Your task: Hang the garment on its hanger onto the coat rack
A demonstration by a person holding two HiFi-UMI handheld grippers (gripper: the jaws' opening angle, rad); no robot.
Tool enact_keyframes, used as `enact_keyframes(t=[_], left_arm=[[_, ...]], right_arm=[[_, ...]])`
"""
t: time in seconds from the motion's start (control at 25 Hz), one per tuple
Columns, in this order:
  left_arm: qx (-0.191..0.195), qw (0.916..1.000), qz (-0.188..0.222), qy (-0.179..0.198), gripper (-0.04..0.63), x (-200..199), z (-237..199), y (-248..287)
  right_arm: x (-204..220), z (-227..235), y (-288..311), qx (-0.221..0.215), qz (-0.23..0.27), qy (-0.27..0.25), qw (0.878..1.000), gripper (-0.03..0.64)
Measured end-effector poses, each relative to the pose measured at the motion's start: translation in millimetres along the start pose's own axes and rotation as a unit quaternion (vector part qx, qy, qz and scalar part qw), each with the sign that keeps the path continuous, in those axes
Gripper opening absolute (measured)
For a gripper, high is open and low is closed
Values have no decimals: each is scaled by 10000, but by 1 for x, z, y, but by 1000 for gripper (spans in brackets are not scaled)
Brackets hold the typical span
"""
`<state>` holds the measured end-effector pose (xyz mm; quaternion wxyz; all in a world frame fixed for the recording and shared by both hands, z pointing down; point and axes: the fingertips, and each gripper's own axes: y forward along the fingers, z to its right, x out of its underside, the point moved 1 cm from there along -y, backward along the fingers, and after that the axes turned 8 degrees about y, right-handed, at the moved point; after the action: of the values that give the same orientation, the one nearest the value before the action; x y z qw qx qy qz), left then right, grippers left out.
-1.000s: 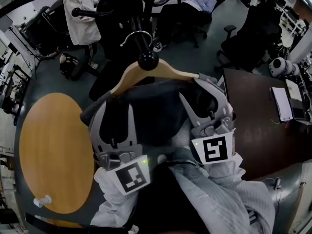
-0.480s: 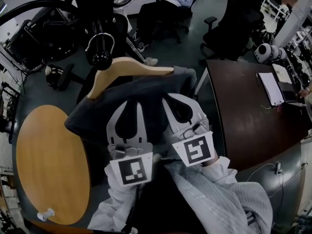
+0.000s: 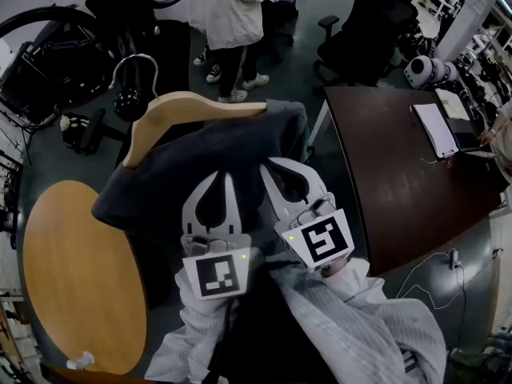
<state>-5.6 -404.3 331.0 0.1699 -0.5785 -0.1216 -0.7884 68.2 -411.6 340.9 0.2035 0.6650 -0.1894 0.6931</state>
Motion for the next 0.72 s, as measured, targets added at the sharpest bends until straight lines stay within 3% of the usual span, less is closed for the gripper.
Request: enact_keyframes(t=[0.72], left_arm=[[-81,9999,-38,-71,5,-3,-18,-2]], right_arm=[[-1,-5,12,-177,-107,-266,9994,0]])
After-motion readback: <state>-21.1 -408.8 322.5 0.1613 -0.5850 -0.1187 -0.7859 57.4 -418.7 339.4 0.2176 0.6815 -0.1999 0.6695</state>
